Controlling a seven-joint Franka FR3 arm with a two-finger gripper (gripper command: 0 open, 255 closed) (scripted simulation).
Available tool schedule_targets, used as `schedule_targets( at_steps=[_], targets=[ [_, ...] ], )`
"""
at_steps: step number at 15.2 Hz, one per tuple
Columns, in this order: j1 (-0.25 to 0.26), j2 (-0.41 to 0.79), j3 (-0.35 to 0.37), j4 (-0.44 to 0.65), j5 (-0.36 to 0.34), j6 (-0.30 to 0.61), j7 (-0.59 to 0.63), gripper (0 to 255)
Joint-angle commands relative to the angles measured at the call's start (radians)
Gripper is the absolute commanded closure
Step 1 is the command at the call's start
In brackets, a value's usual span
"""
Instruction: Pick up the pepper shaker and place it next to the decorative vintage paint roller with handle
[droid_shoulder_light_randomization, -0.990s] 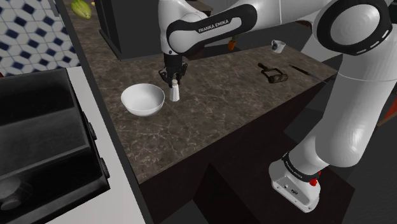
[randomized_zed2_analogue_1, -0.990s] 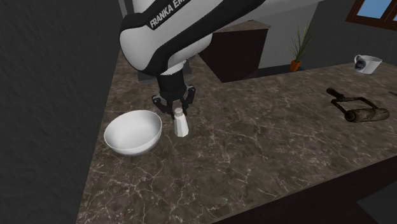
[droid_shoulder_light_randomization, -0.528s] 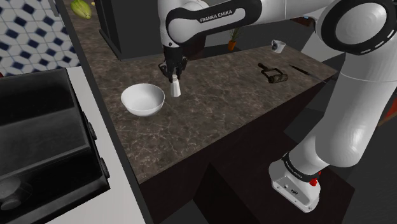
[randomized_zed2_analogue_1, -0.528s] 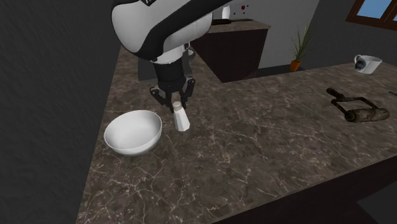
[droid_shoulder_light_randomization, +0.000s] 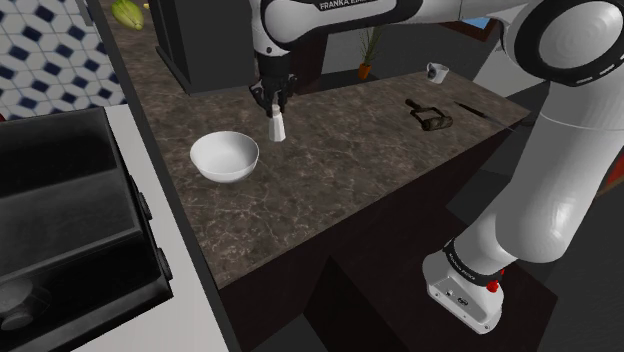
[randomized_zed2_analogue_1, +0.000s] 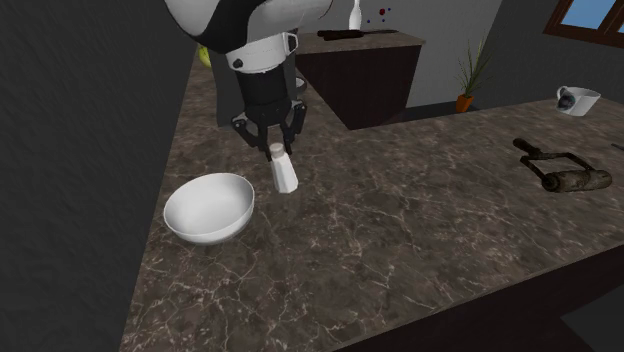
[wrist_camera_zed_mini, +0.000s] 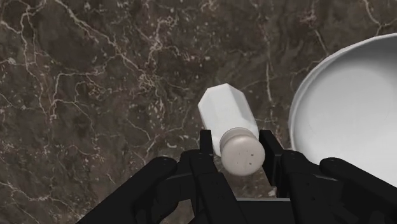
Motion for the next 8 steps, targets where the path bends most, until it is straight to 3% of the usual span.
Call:
schedule_targets(
  at_steps=[1,8],
  targets=[
    [0.001,-0.005,0.001,0.02,0.003,-0.025,-0.003,255],
    [0.003,-0.016,0.004,0.099,0.009,-0.114,-0.013,255]
  ],
)
